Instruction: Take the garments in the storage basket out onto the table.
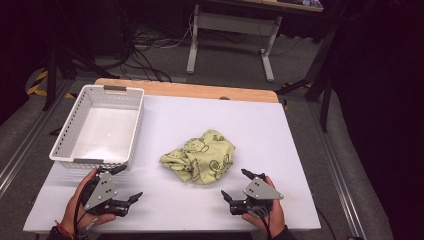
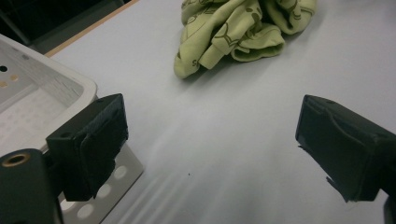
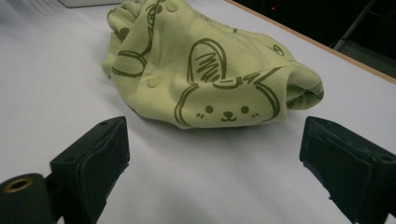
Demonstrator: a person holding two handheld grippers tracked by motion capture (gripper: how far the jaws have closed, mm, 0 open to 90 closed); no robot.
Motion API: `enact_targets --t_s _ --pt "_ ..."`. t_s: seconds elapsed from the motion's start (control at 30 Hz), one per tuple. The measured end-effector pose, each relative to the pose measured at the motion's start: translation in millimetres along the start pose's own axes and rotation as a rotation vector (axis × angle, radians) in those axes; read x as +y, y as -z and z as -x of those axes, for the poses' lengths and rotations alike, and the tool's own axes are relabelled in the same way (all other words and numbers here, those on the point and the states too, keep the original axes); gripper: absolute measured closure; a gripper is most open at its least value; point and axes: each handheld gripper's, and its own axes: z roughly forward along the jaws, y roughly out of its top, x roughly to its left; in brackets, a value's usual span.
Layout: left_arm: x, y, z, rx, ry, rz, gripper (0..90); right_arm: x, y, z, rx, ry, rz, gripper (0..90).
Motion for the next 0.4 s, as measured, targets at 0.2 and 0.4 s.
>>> enact_targets --t_s 0.2,0.4 --pt "0.7 -3.0 0.8 -0.011 -0.008 -0.009 10.6 -1.3 1.4 0.7 -0.006 -0.007 -0.001 9.1" --pt "-0.1 -2.3 0.2 -0.008 -0.007 -0.009 10.7 -1.3 0.6 1.7 -0.005 -0.008 -0.002 9.1"
